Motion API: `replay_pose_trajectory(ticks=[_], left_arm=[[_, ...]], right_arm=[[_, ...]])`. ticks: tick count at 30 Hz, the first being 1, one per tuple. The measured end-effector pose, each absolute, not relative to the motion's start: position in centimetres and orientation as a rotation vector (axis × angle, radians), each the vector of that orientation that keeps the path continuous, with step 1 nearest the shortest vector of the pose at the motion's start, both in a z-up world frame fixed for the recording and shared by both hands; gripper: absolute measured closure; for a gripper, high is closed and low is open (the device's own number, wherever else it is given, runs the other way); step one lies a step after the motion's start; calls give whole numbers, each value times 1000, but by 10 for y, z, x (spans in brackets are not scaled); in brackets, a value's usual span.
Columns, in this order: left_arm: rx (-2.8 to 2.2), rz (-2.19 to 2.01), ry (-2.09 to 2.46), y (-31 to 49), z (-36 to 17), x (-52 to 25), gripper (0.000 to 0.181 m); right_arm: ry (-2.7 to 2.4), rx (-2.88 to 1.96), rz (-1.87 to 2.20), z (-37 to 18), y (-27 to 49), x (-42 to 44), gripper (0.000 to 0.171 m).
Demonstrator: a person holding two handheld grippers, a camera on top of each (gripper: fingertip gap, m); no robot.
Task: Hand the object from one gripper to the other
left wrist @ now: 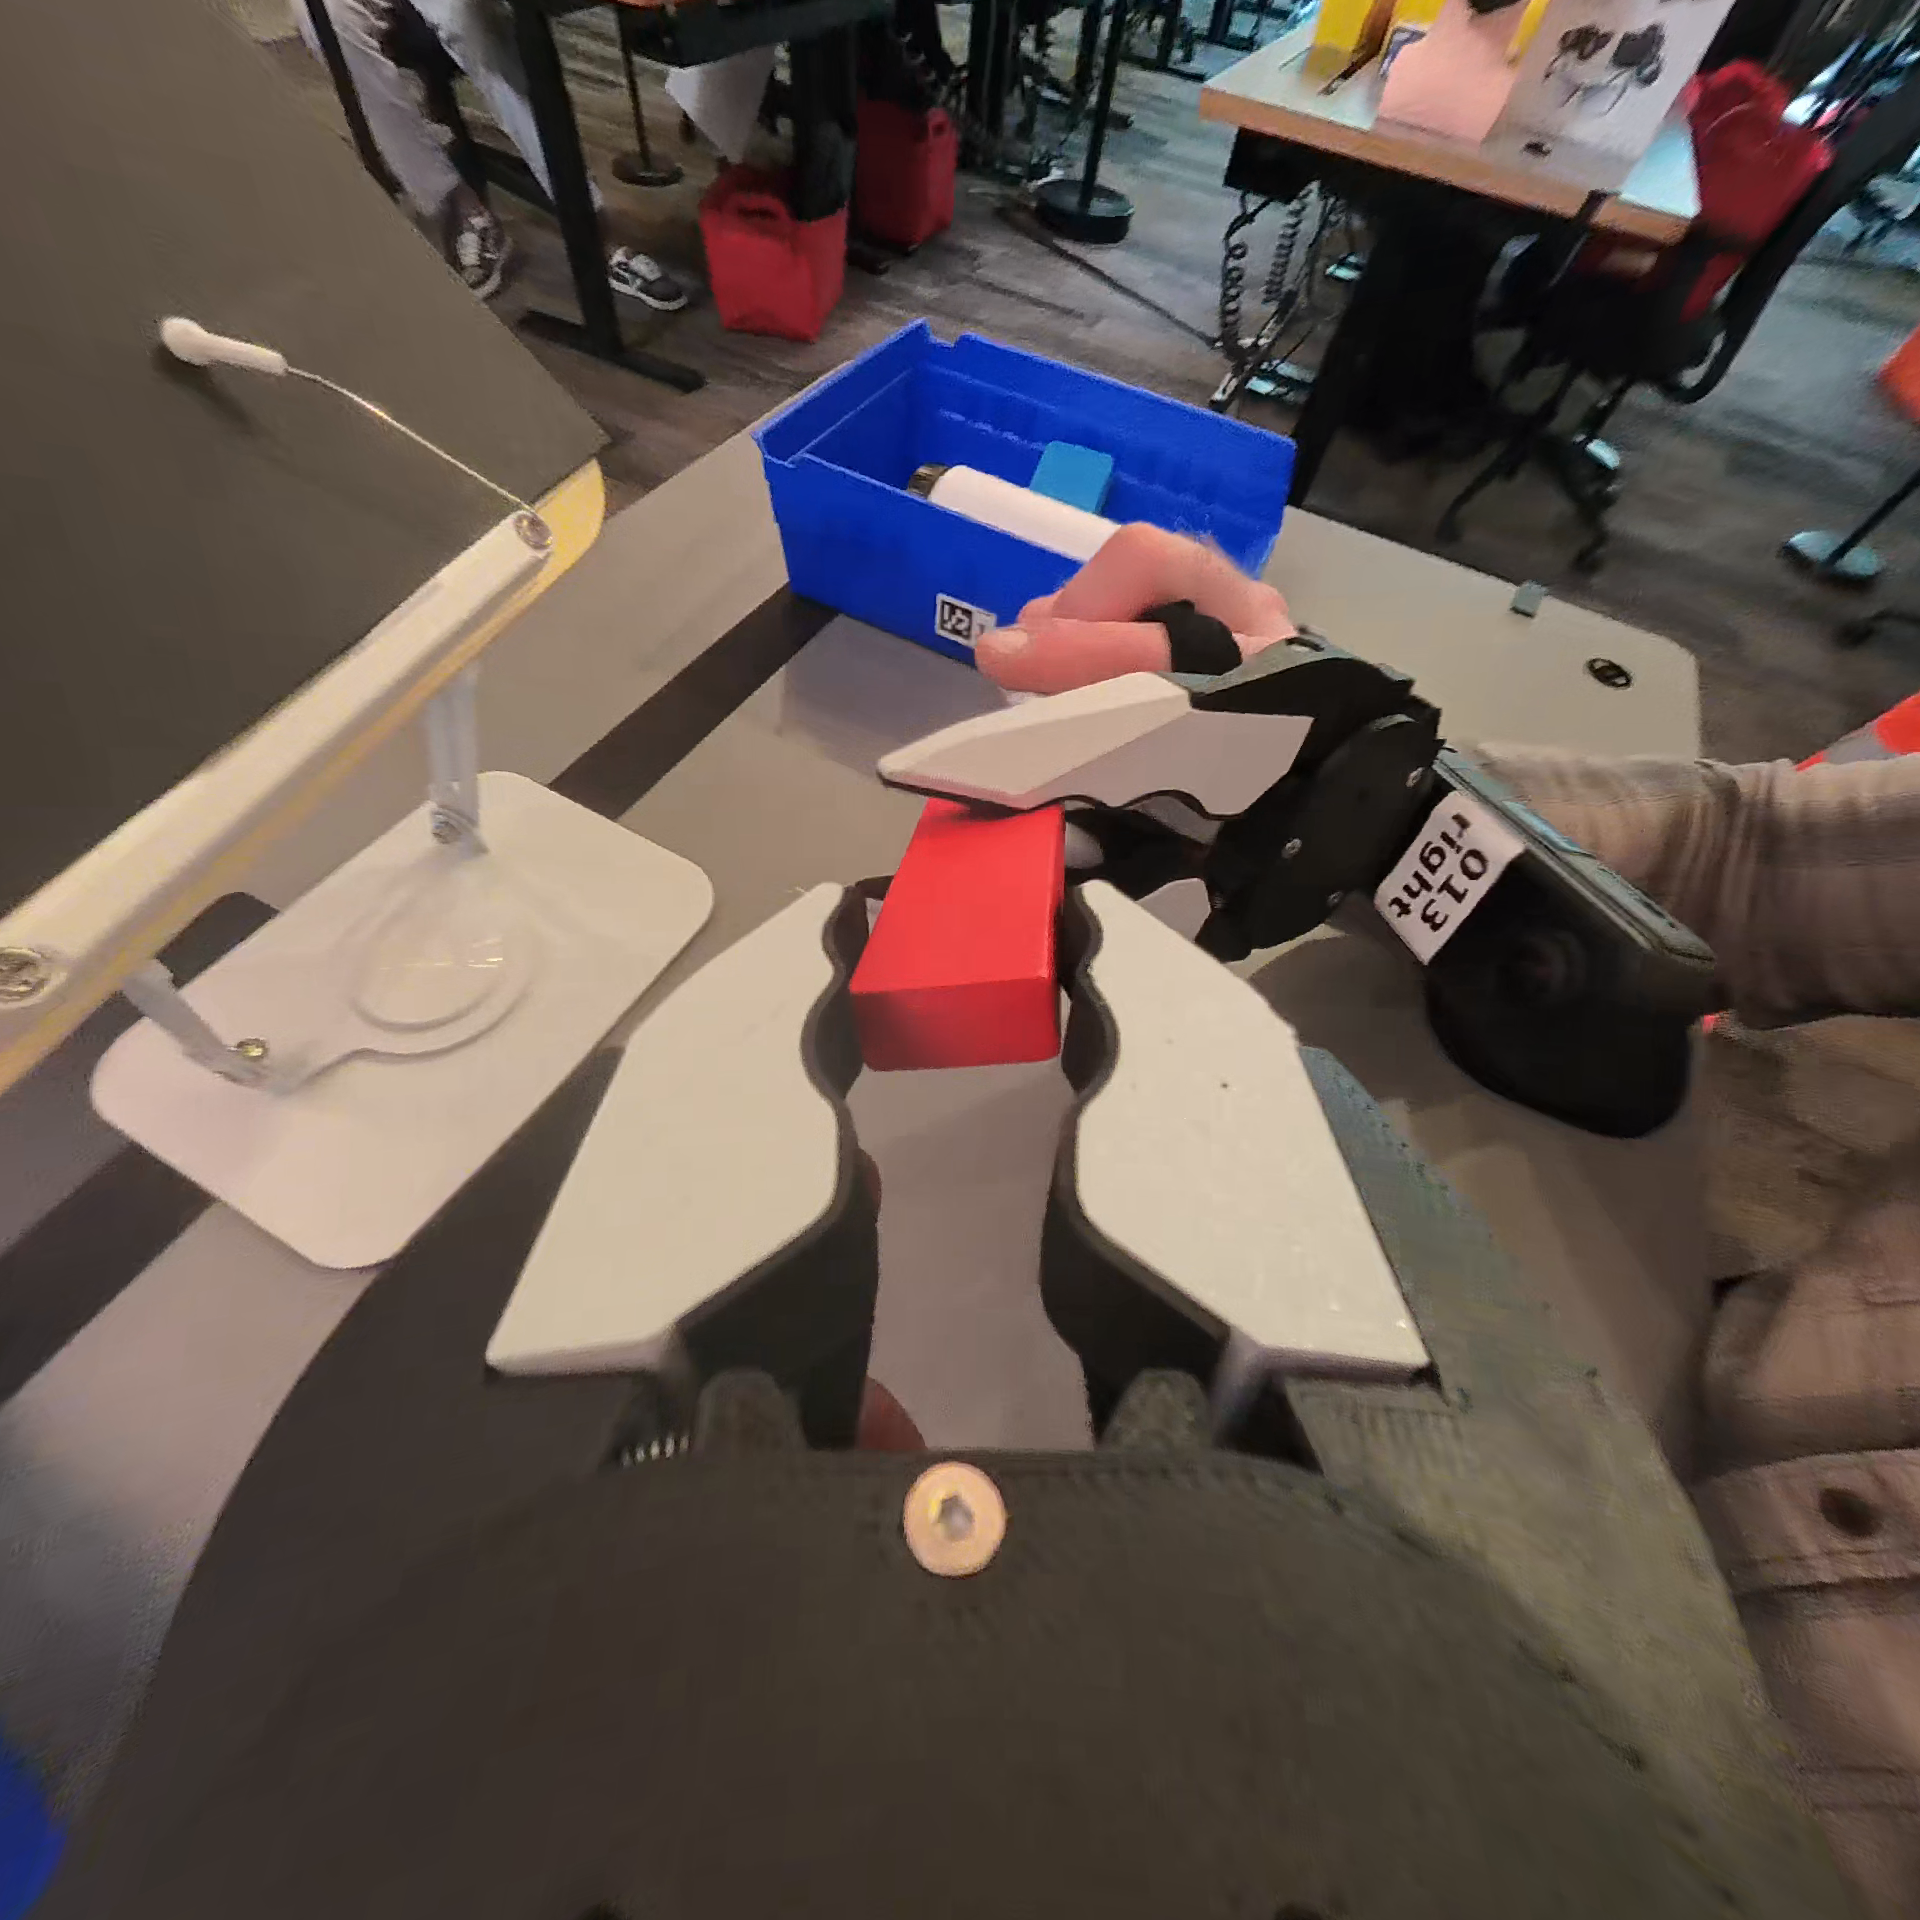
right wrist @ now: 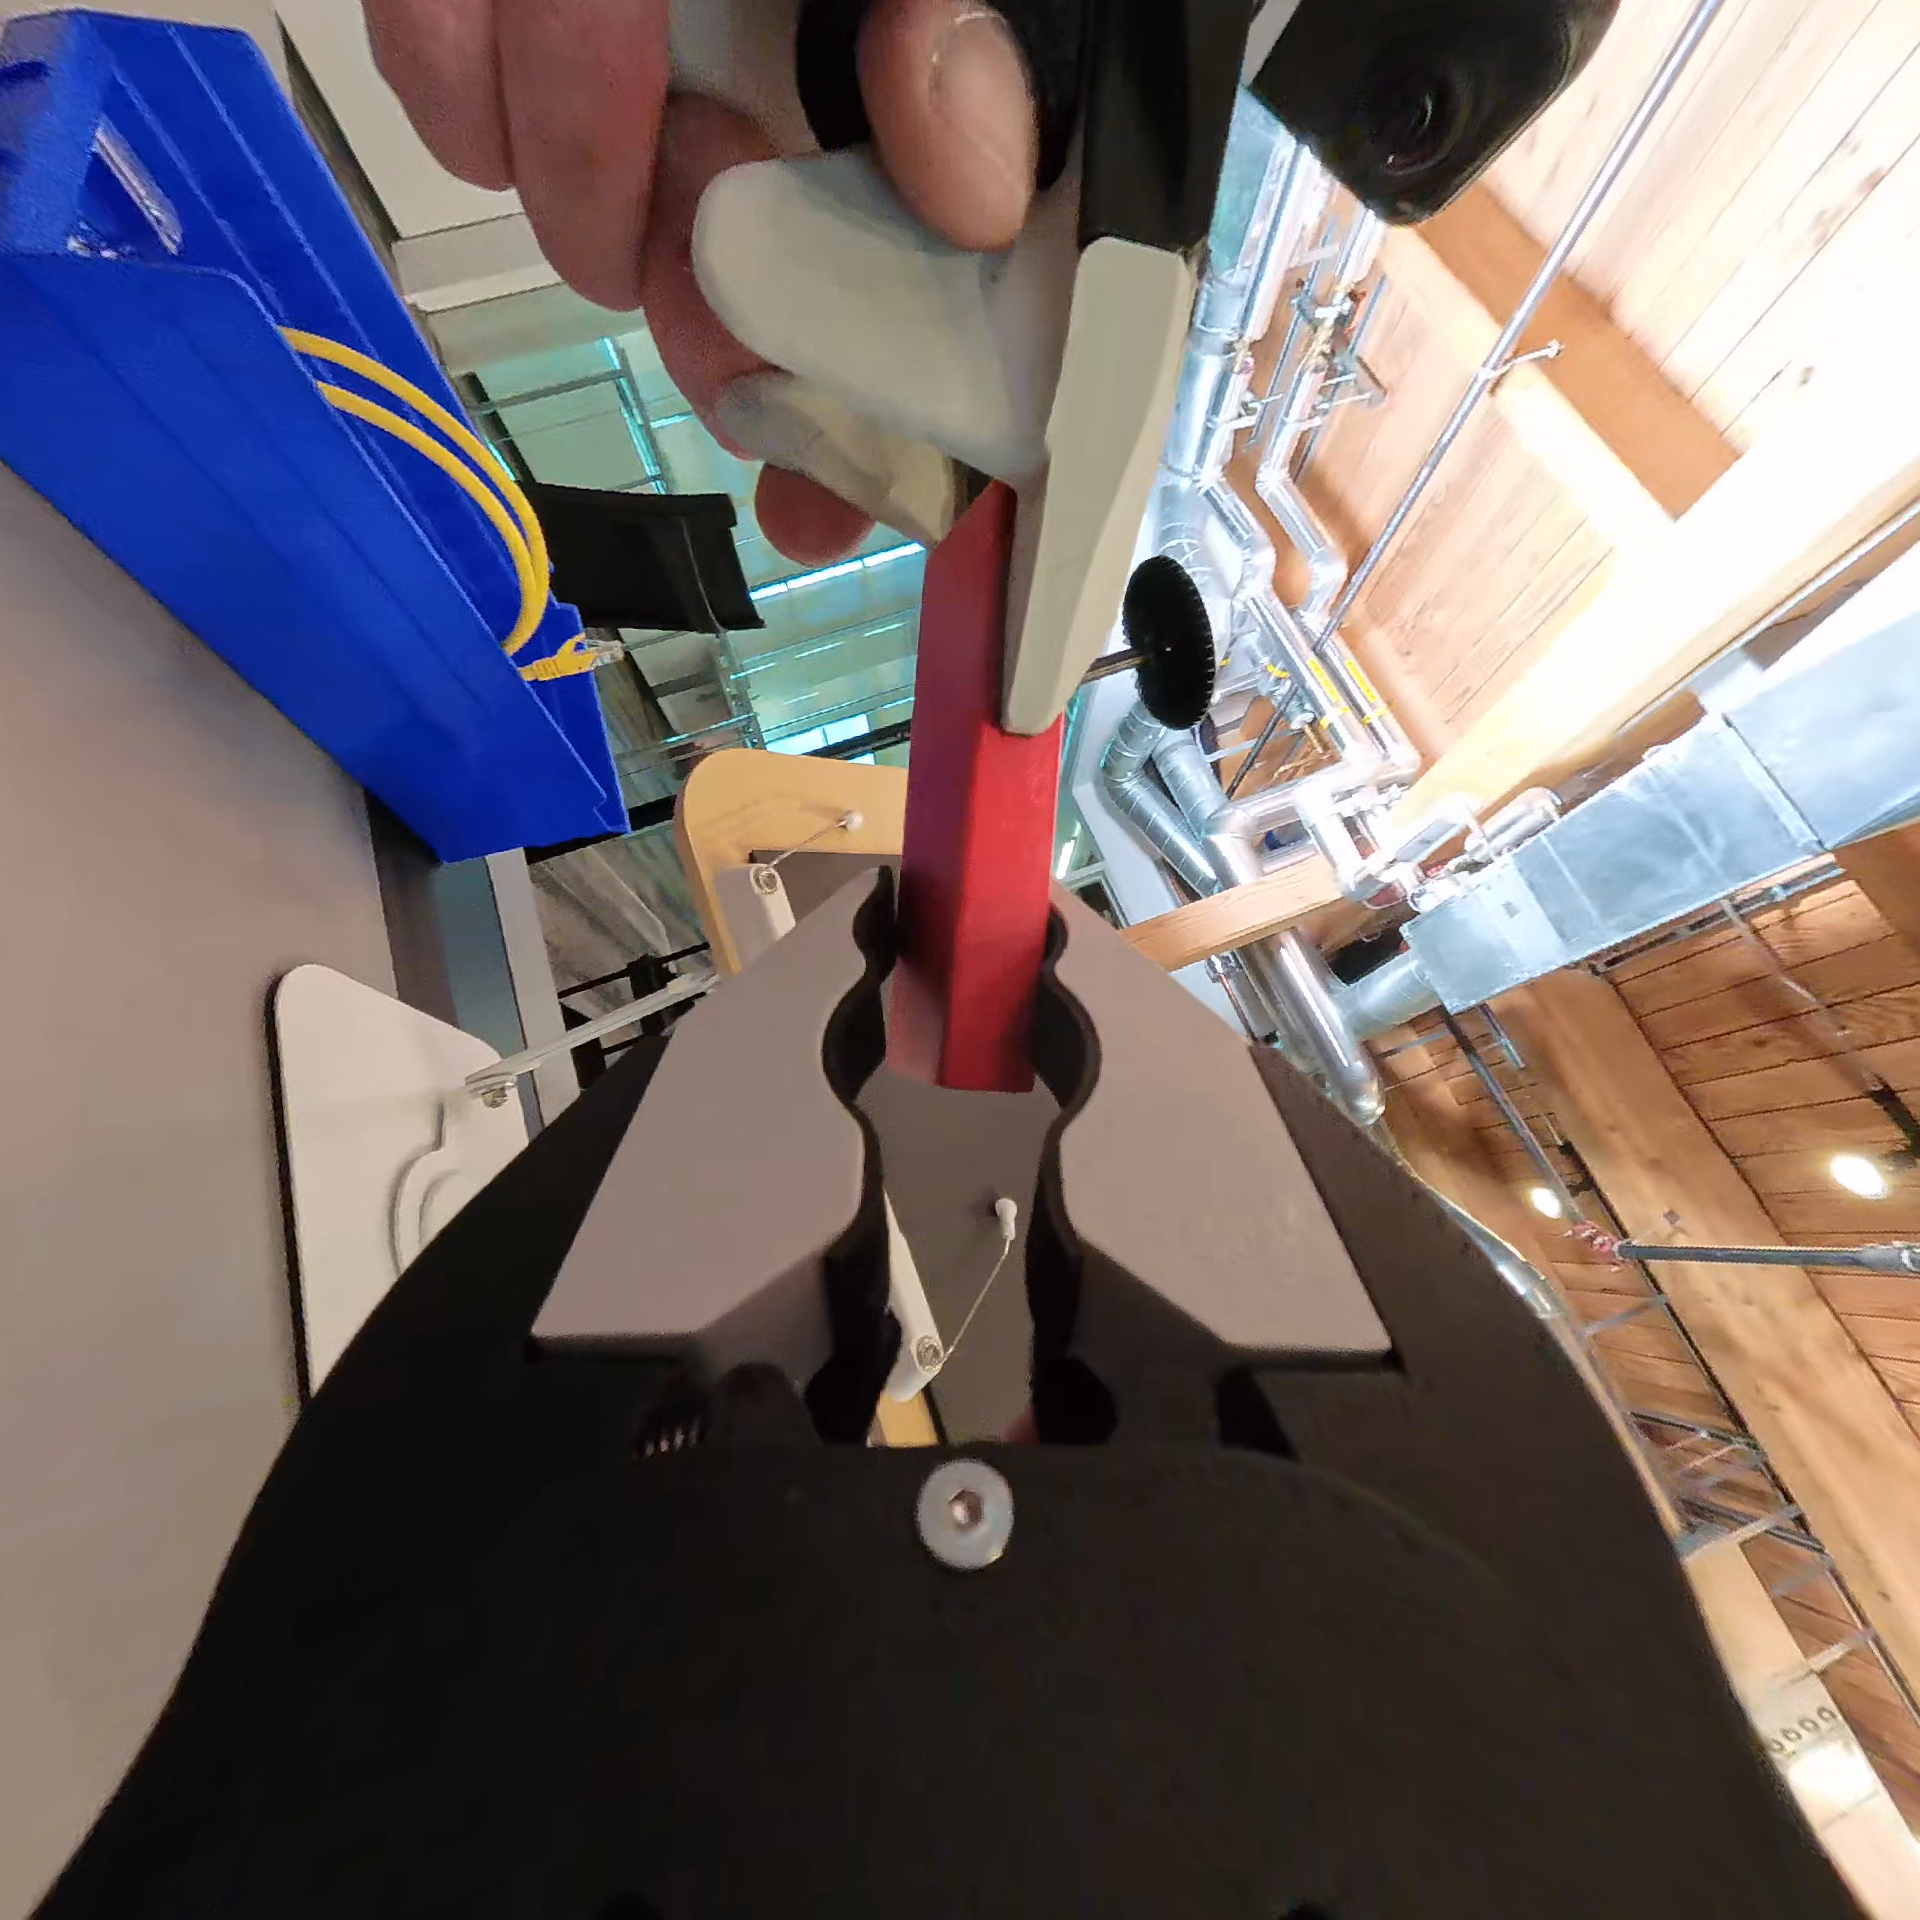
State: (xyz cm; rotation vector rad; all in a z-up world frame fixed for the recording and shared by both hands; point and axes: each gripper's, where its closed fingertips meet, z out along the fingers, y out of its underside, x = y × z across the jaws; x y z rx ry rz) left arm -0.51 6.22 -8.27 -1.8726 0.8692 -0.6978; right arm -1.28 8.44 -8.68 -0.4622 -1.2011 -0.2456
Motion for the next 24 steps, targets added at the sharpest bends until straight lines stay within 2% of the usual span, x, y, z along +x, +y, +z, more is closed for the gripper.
replay_pose_trajectory(ticks=[6, 9, 13, 18, 24], left_arm=[[-1849, -678, 934, 59, -86, -7, 144], [-1769, -384, 1078, 63, -89, -11, 127], [-1581, 60, 1222, 69, -81, -16, 127], [-1347, 461, 1414, 66, -81, -14, 137], [-1310, 523, 1491, 61, -97, -11, 158]], right_arm=[[-1284, -565, -118, -93, 87, -16, 158], [-1328, -635, -91, -96, 94, -14, 158], [-1396, -693, -67, -104, 100, -12, 158], [-1502, -754, 111, -118, 92, -16, 158], [-1564, -758, 217, -121, 84, -13, 158]])
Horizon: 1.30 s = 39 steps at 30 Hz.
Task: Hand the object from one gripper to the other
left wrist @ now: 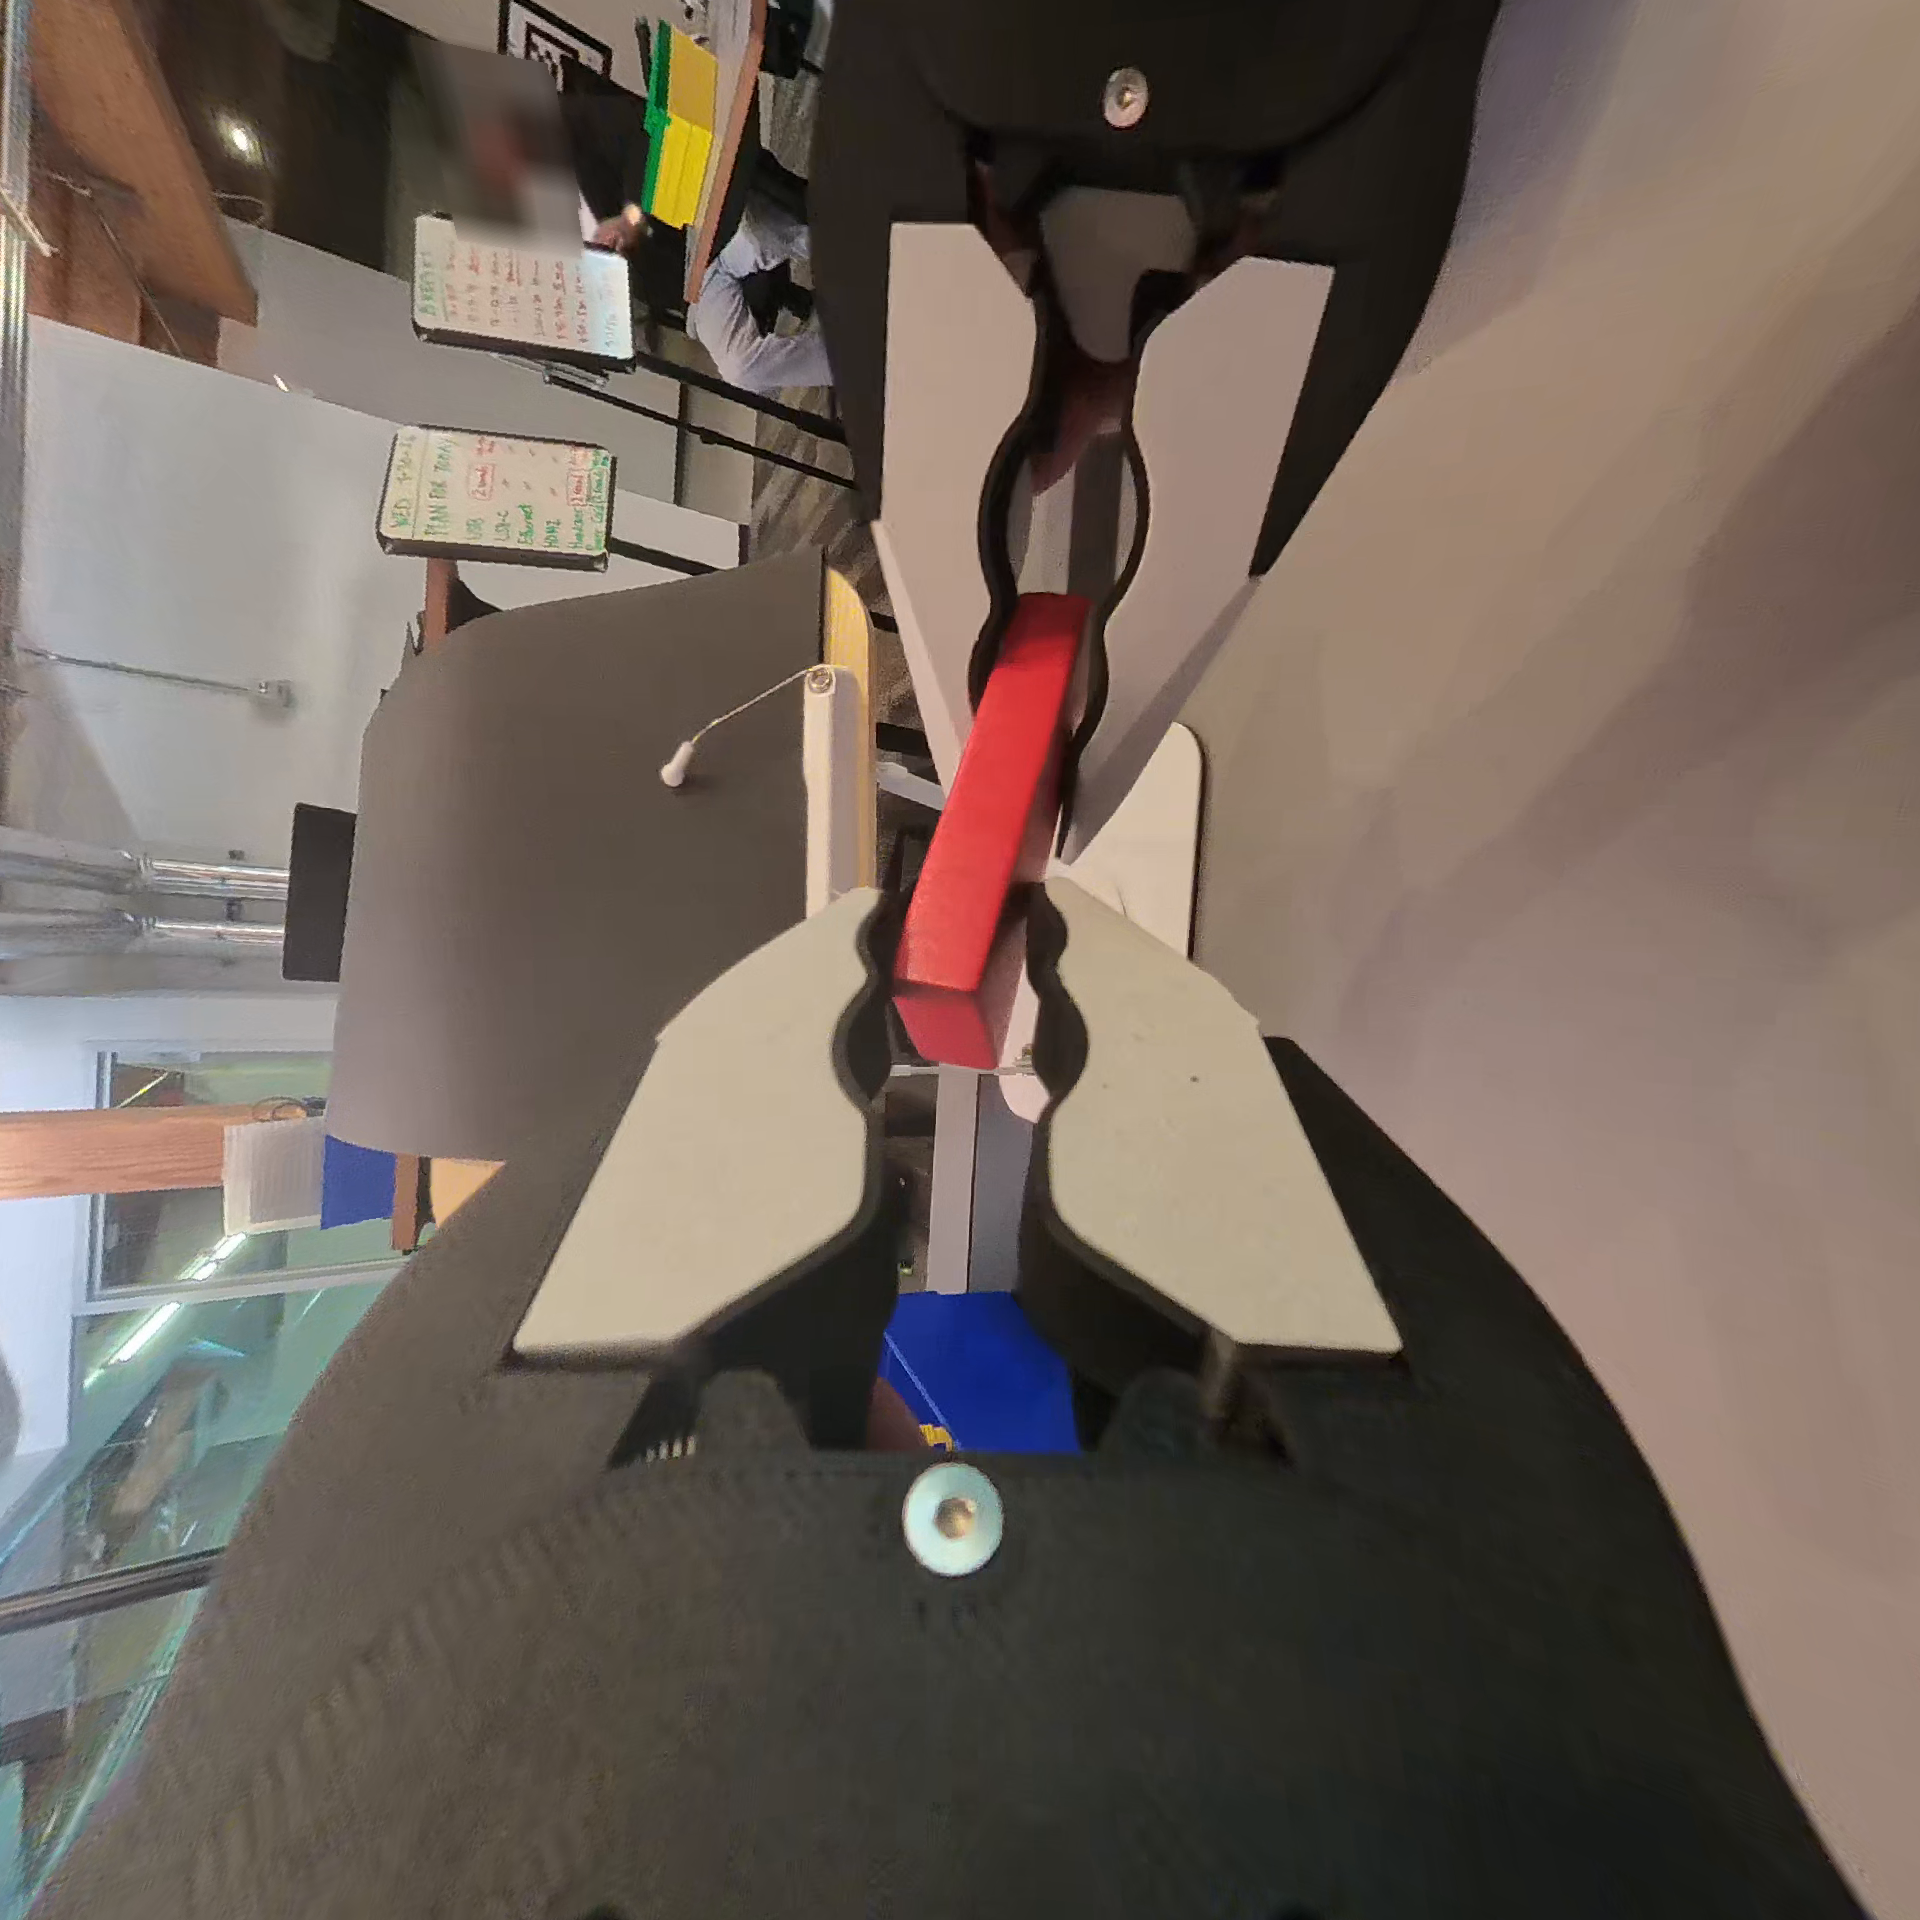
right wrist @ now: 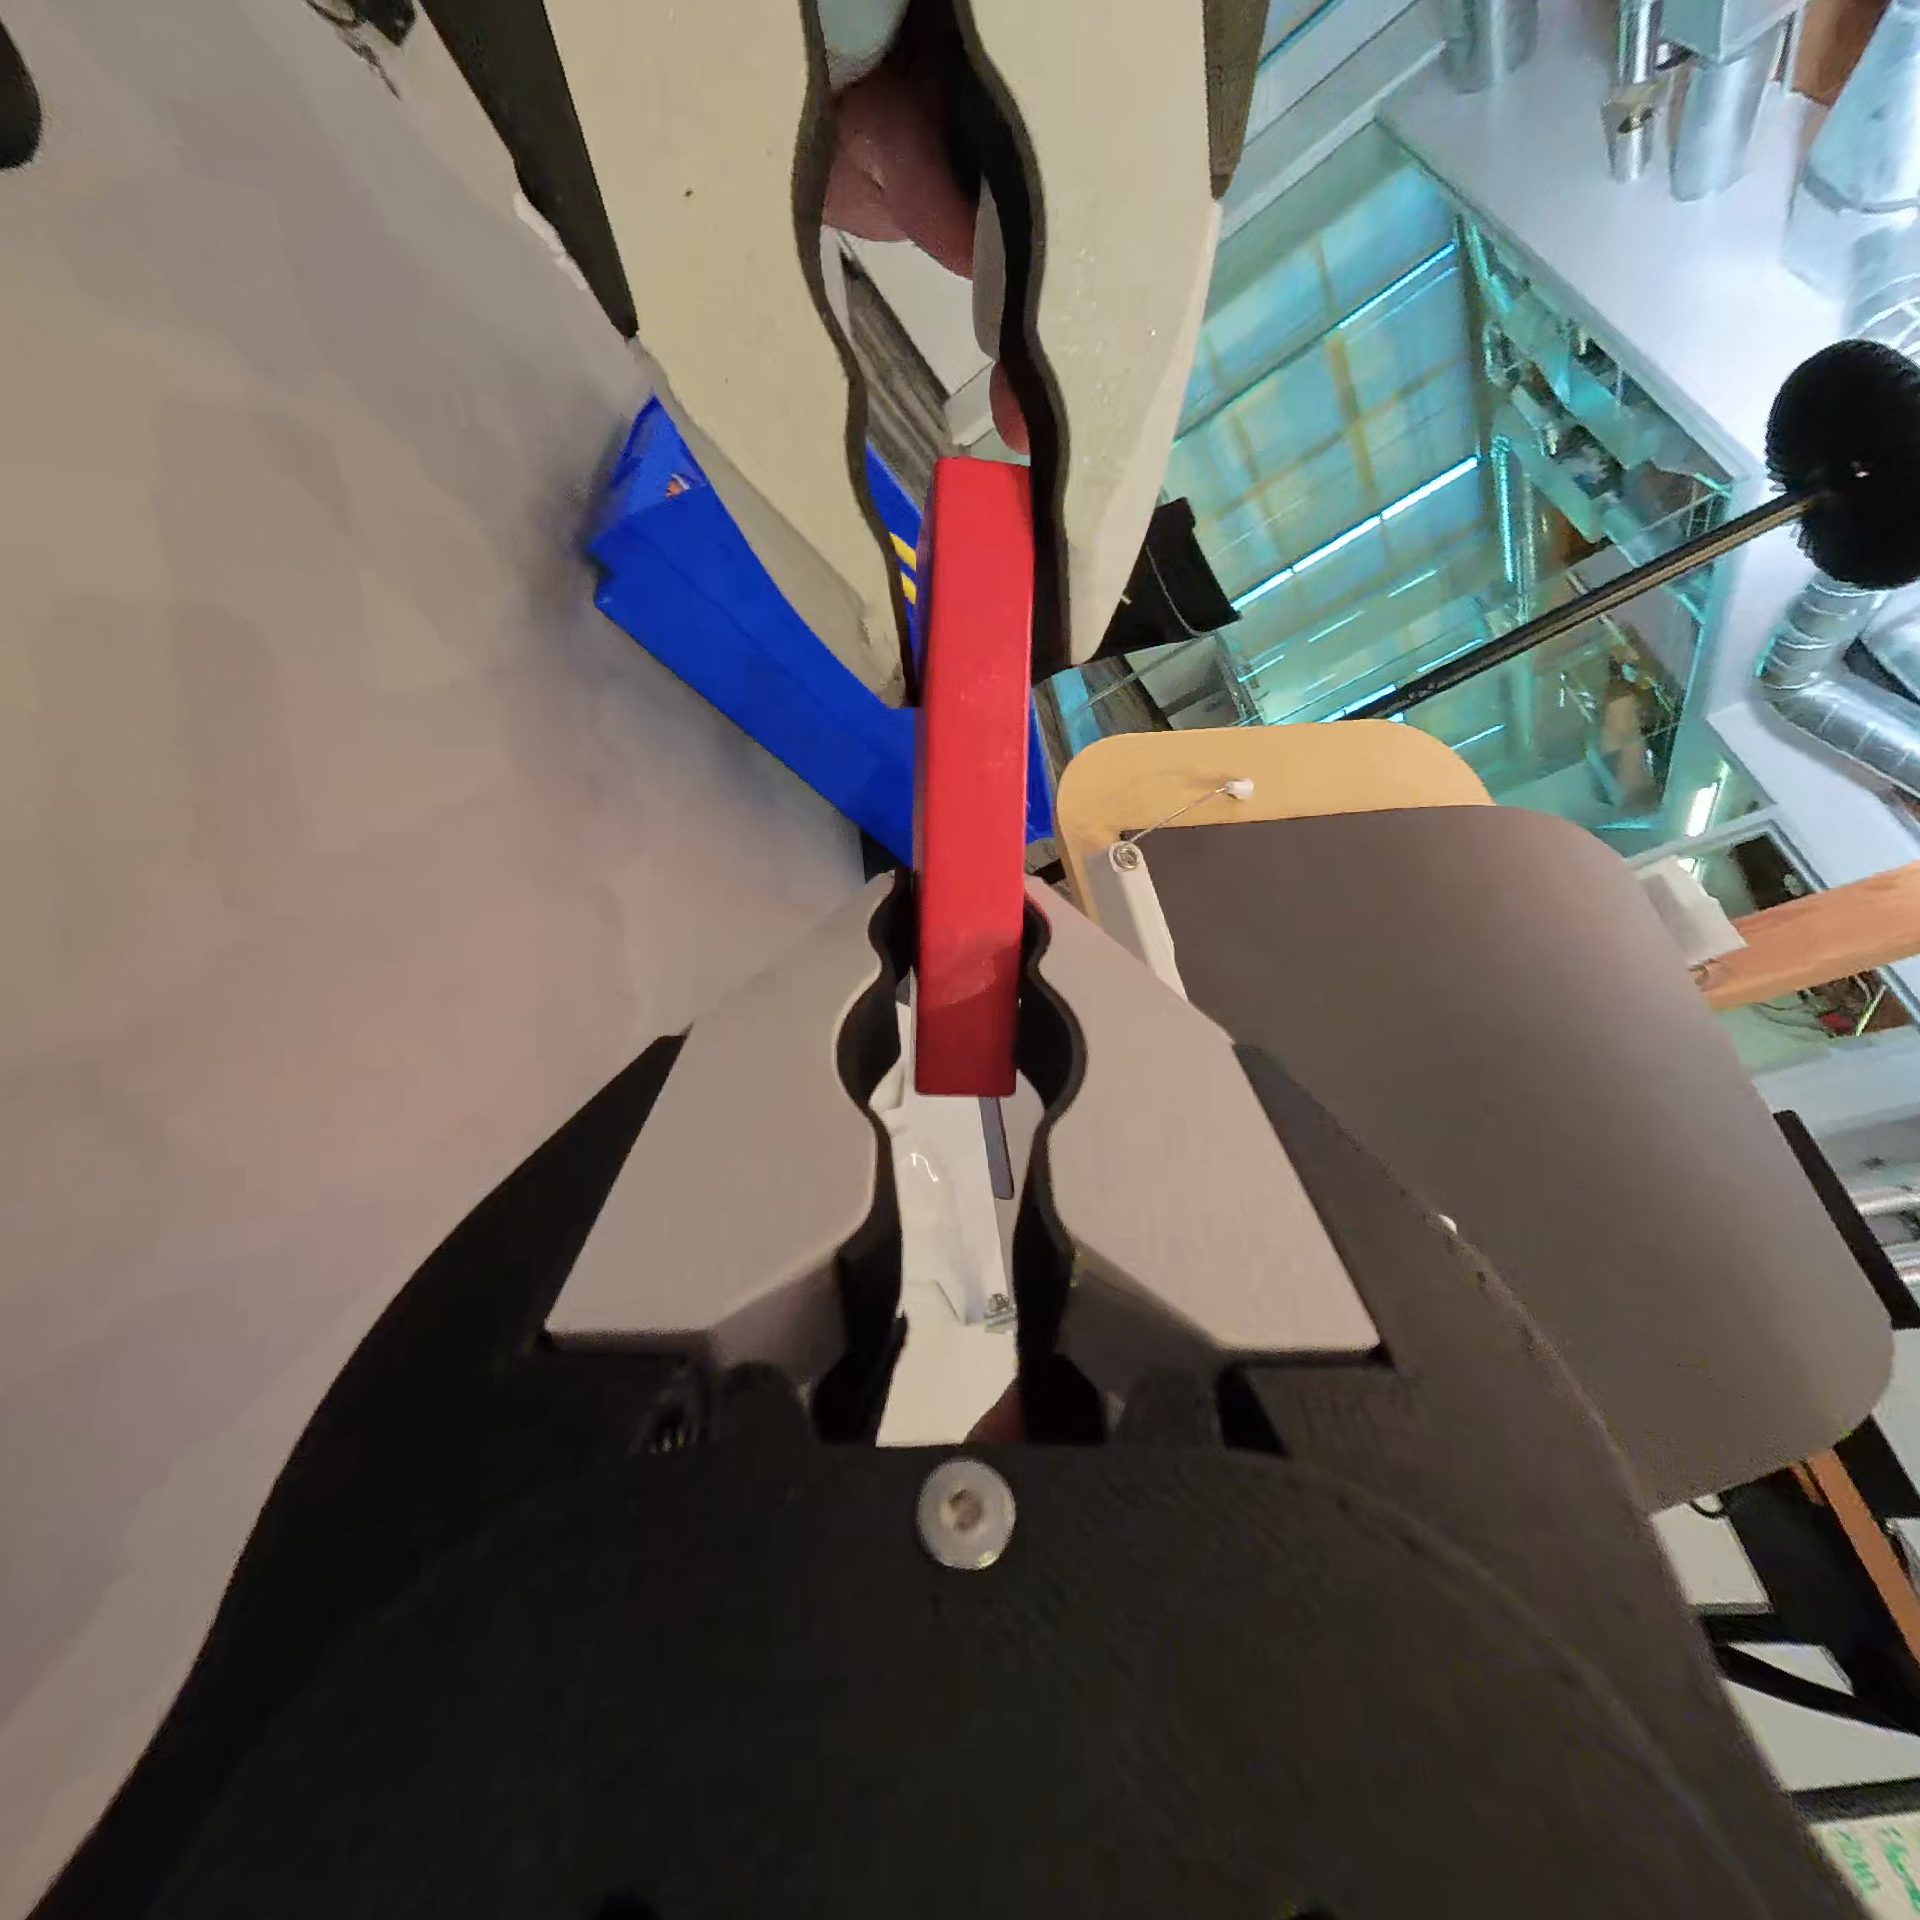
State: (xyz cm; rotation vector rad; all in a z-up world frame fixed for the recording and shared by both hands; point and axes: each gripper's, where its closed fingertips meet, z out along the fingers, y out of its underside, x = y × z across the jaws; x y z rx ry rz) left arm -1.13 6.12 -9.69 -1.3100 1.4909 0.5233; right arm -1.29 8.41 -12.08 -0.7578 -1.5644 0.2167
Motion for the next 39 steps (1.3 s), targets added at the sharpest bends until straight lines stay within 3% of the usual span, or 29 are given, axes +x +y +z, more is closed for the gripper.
replay_pose_trajectory(ticks=[7, 11, 19, 22, 25, 28, 32, 39], left_arm=[[-1313, 565, 1495, 60, -106, -12, 164], [-1459, 417, 1323, 68, -97, -21, 164], [-1868, -630, 684, 67, -81, -27, 164], [-1903, -738, 672, 63, -84, -24, 165], [-1971, -763, 743, 54, -100, -16, 165], [-2007, -764, 804, 47, -112, -6, 165], [-2033, -733, 832, 46, -122, -1, 165], [-1998, -679, 858, 48, -121, 0, 163]], right_arm=[[-1550, -728, 163, -116, 88, -13, 156], [-1407, -699, 111, -92, 96, -10, 124], [-1291, -474, -414, -78, 105, -12, 92], [-1278, -463, -491, -86, 108, -19, 81], [-1256, -481, -531, -88, 112, -21, 81], [-1263, -478, -524, -92, 111, -23, 92], [-1305, -481, -531, -102, 112, -25, 140], [-1342, -549, -477, -107, 115, -25, 140]])
